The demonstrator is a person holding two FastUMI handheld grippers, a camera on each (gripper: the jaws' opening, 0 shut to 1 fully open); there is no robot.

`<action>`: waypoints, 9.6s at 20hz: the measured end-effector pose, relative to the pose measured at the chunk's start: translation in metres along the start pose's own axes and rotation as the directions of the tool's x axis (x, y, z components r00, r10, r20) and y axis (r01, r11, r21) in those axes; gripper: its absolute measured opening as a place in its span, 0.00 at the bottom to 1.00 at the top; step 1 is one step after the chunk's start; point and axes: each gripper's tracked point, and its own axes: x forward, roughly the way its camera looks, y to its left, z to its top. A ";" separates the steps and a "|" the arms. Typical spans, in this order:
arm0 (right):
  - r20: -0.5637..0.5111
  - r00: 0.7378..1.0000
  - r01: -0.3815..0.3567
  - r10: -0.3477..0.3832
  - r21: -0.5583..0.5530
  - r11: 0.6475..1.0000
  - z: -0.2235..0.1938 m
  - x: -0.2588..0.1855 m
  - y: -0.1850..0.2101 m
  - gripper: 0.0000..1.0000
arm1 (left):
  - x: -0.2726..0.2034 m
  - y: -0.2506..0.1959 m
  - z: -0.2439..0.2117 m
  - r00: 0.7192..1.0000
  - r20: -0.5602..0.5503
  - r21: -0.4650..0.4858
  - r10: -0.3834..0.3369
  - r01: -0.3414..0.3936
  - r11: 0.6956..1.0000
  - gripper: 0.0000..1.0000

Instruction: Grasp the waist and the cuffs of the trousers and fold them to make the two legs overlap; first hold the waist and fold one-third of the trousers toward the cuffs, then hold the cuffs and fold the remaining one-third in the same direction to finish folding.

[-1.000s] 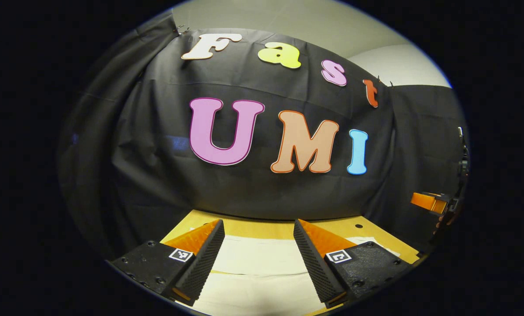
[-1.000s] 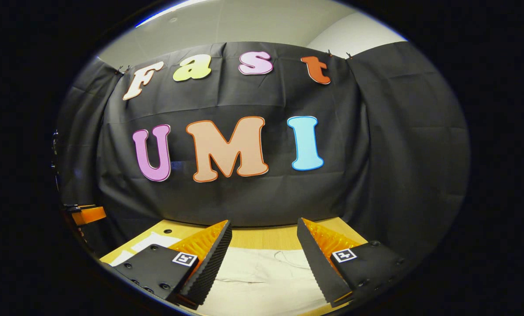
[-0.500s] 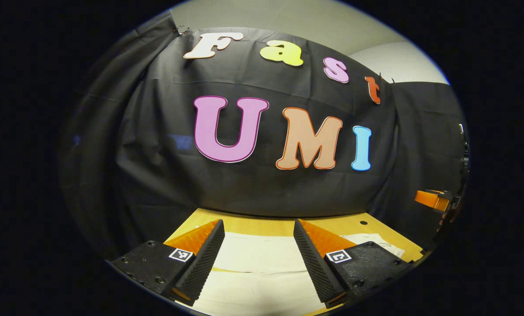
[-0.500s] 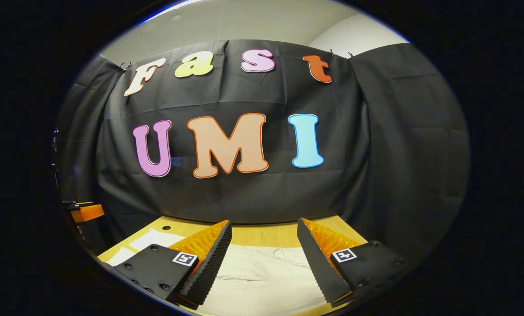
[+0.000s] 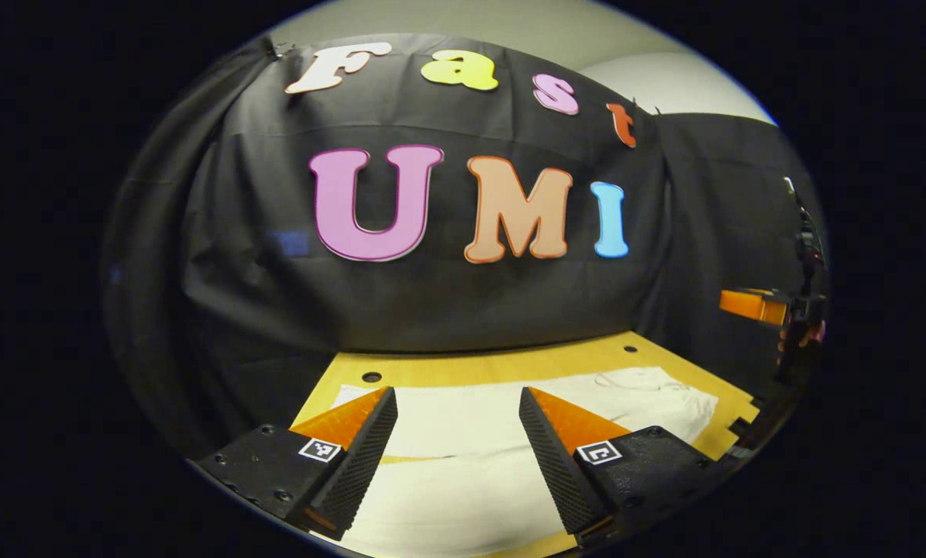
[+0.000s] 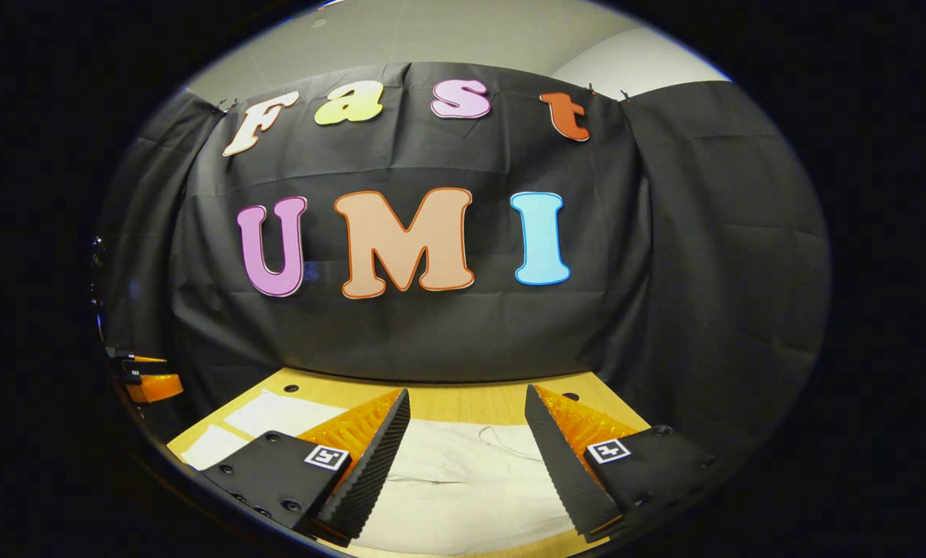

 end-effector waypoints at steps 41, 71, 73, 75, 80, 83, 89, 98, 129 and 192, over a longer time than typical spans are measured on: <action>-0.189 0.979 0.057 -0.079 -0.116 0.992 -0.082 -0.023 -0.029 0.98 | -0.090 0.093 -0.313 0.317 -0.942 0.137 -0.111 0.665 0.734 0.30; -0.924 0.376 -0.806 0.075 -0.286 0.519 -0.346 -0.033 -0.085 0.98 | -0.083 0.097 -0.312 0.241 -0.969 0.123 -0.059 0.674 0.728 0.00; -0.933 0.354 -0.815 0.061 -0.276 0.509 -0.352 -0.031 -0.088 0.94 | -0.083 0.097 -0.313 0.245 -0.968 0.127 -0.057 0.672 0.730 0.00; -0.944 0.323 -0.827 0.066 -0.248 0.505 -0.356 -0.033 -0.086 0.86 | -0.082 0.097 -0.313 0.242 -0.969 0.131 -0.050 0.673 0.727 0.00; -0.960 0.269 -0.841 0.080 -0.194 0.505 -0.360 -0.039 -0.081 0.57 | -0.082 0.098 -0.313 0.246 -0.968 0.137 -0.046 0.675 0.725 0.00; -0.963 0.260 -0.834 0.071 -0.187 0.518 -0.360 -0.036 -0.083 0.62 | -0.081 0.098 -0.313 0.249 -0.967 0.136 -0.048 0.670 0.730 0.00; -0.953 0.298 -0.830 0.057 -0.229 0.509 -0.360 -0.027 -0.085 0.17 | -0.080 0.097 -0.312 0.237 -0.970 0.127 -0.051 0.674 0.728 0.00; -0.947 0.319 -0.785 0.051 -0.233 0.574 -0.355 -0.023 -0.088 0.05 | -0.079 0.096 -0.313 0.241 -0.967 0.114 -0.077 0.687 0.717 0.00; -0.498 0.866 -0.081 0.057 -0.027 0.996 -0.200 0.286 -0.048 0.05 | 0.362 0.218 -0.138 0.850 -0.401 0.415 0.342 -0.164 0.895 0.00; -0.588 0.798 0.245 0.133 0.518 0.819 -0.293 0.202 -0.225 0.34 | 0.202 0.078 -0.029 0.970 -0.079 -0.097 0.230 -0.237 0.967 0.96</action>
